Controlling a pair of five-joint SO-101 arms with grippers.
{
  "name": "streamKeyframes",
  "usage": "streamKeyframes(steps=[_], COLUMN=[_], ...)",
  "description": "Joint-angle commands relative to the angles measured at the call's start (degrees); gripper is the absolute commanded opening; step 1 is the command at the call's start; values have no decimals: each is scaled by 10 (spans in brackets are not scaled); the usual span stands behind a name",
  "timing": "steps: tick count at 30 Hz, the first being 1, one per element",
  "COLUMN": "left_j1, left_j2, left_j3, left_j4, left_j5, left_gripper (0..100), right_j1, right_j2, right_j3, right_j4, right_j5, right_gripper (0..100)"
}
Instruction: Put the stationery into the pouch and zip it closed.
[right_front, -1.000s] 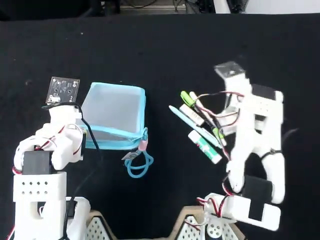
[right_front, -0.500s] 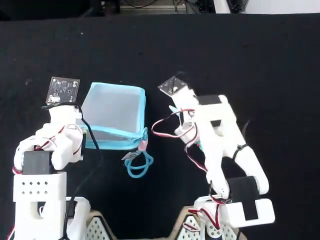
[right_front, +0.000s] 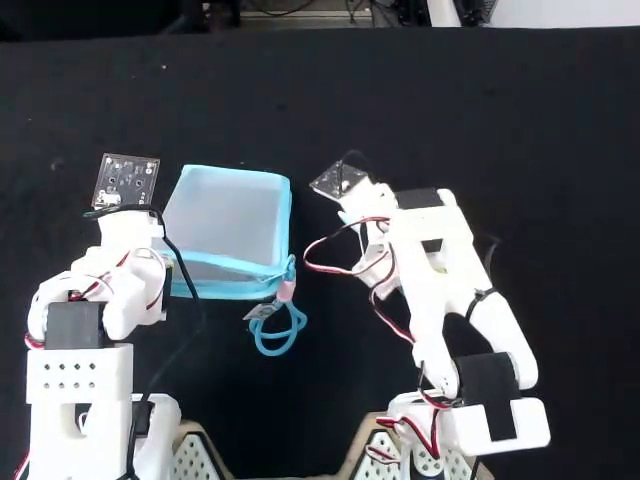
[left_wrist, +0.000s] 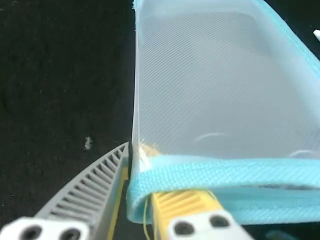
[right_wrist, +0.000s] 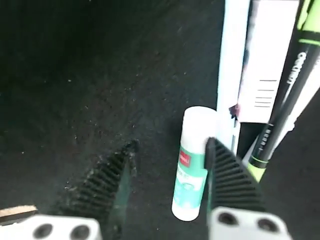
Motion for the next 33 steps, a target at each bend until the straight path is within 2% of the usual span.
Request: streamKeyframes(steps=[1, 7, 11, 22, 26, 28, 31, 33], left_j1=[-7, -7, -8, -8, -9, -8, -7, -7], left_j2=[-2, -2, -2, -2, -2, -2, -2, -2], left_j3=[4, 5, 5, 5, 7, 14, 14, 14], left_j4=[2, 2, 2, 2, 2, -2, -2, -2], left_j5=[9, 9, 8, 8, 8, 7, 7, 7], left_gripper=[30, 30, 30, 30, 30, 30, 30, 30], right_j1=[7, 7, 10, -16, -4, 12, 43, 69], right_j2=[-22, -22, -22, -22, -22, -23, -25, -29], right_j3=[-15, 38, 59, 84, 84, 80, 80, 80], right_j4=[-28, -84, -84, -84, -84, -86, -108, -107], right_j5=[6, 8, 38, 39, 39, 39, 25, 3], right_gripper=[214, 204, 201, 201, 198, 148, 4, 34])
